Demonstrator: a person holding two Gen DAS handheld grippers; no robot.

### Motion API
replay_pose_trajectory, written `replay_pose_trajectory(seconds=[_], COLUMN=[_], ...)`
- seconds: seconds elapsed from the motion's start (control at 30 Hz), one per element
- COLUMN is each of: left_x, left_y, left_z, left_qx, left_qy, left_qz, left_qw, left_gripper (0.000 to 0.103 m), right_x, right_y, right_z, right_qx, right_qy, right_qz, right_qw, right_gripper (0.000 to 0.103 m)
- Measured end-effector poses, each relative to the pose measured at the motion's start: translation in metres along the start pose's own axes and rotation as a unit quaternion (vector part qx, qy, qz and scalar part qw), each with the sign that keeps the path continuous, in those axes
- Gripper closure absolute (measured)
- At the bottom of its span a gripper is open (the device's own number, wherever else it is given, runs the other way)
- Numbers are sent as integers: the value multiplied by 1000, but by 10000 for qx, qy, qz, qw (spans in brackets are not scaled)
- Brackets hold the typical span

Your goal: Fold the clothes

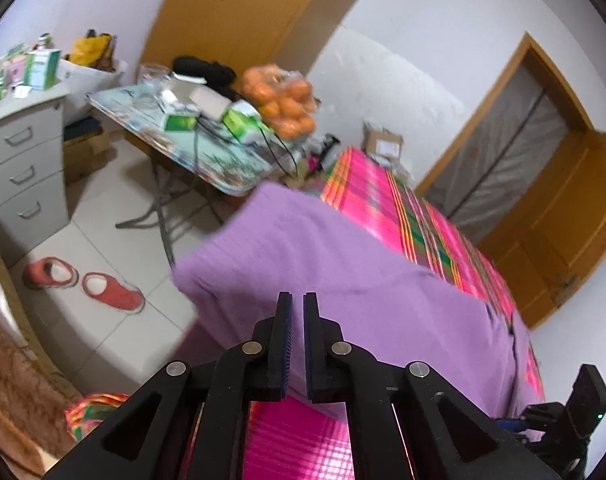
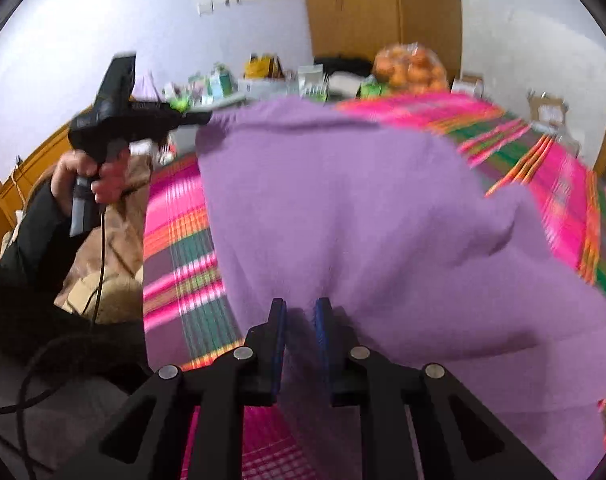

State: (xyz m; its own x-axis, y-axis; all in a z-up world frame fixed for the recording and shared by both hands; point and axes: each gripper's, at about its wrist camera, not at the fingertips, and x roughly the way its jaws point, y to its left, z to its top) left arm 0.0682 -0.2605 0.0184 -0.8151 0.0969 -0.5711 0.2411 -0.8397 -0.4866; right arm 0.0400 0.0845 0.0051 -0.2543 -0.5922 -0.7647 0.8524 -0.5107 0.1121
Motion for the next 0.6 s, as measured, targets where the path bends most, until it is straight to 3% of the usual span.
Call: replay_pose_trajectory(seconds=[0.2, 0.27, 0.37, 0.47, 0.6], left_x=[17, 24, 38, 56, 89], left_y=[-17, -26, -44, -59, -46], left_z=[11, 20, 36, 50, 59], left_qx=[148, 290, 620, 946, 772], left_qy=[81, 96, 143, 170, 403], left_qz=[1, 29, 59, 170, 621], left_qw=[9999, 9995, 9980, 9952, 9943], left_gripper=[96, 96, 87, 87, 87], right_x=[-18, -26, -31, -28, -6], right_y=[-18, -35, -63, -93, -127], right_z=[17, 28, 49, 74, 98], right_qx=[184, 456, 830, 1187, 1608], right_qy=[-387, -608, -848, -969, -656], right_qz=[-197, -286, -344, -361, 7], right_qw=[9989, 9967, 9923, 9875, 9848], right_gripper=[85, 80, 71, 70, 70])
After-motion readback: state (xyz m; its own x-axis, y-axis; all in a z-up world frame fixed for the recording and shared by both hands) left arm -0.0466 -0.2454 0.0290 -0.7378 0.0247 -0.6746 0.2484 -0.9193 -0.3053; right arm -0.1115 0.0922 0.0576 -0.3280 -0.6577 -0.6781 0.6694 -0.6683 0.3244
